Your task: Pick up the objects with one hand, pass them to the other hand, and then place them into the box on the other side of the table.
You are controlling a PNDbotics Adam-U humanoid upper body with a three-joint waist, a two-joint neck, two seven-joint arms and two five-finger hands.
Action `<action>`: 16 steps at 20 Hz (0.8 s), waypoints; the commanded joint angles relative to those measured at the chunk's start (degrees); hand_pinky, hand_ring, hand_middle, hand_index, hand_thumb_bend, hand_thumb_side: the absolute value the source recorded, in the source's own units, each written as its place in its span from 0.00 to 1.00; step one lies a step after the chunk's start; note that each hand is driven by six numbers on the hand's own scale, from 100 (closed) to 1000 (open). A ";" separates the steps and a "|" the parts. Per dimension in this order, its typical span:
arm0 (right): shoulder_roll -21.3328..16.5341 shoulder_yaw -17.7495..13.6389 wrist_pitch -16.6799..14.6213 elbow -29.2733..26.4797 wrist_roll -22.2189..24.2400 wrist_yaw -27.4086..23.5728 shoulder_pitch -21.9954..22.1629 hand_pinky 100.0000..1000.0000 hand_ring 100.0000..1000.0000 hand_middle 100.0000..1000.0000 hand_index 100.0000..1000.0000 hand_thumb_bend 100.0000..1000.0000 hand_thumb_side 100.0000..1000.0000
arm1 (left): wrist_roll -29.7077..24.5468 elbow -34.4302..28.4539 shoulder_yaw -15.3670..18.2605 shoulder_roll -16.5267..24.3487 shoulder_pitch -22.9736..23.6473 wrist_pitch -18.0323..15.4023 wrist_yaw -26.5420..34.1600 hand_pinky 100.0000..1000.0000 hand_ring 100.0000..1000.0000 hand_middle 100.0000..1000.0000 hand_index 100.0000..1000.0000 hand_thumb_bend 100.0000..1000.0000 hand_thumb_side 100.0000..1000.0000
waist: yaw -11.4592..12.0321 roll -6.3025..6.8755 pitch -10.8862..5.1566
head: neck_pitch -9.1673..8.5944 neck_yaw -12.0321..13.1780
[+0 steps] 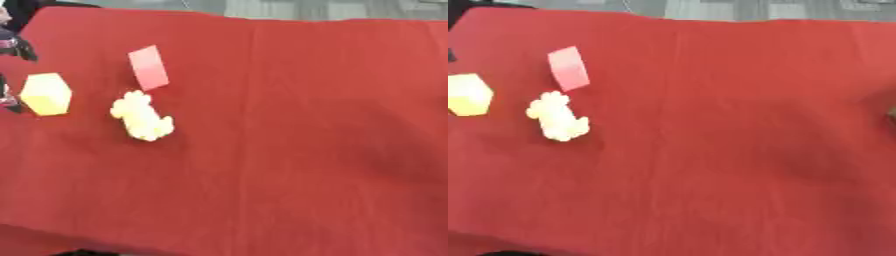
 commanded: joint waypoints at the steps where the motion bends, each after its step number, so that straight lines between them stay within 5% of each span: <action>1: -1.04 -0.24 -0.32 -1.01 0.17 0.55 -0.75 0.98 1.00 1.00 1.00 0.00 0.64 | 0.10 0.70 0.97 1.28 -1.50 0.35 -0.72 0.92 0.84 0.76 0.83 0.81 0.00 | 0.00 0.05 -0.56 | -0.94 0.83; 16: -0.62 -0.05 -0.43 -0.75 0.43 1.53 -0.97 0.98 1.00 1.00 1.00 0.00 0.66 | 2.24 4.71 1.95 -0.84 -2.55 0.34 -0.56 0.92 0.84 0.76 0.83 0.80 0.00 | -0.28 -0.21 0.39 | -1.41 1.39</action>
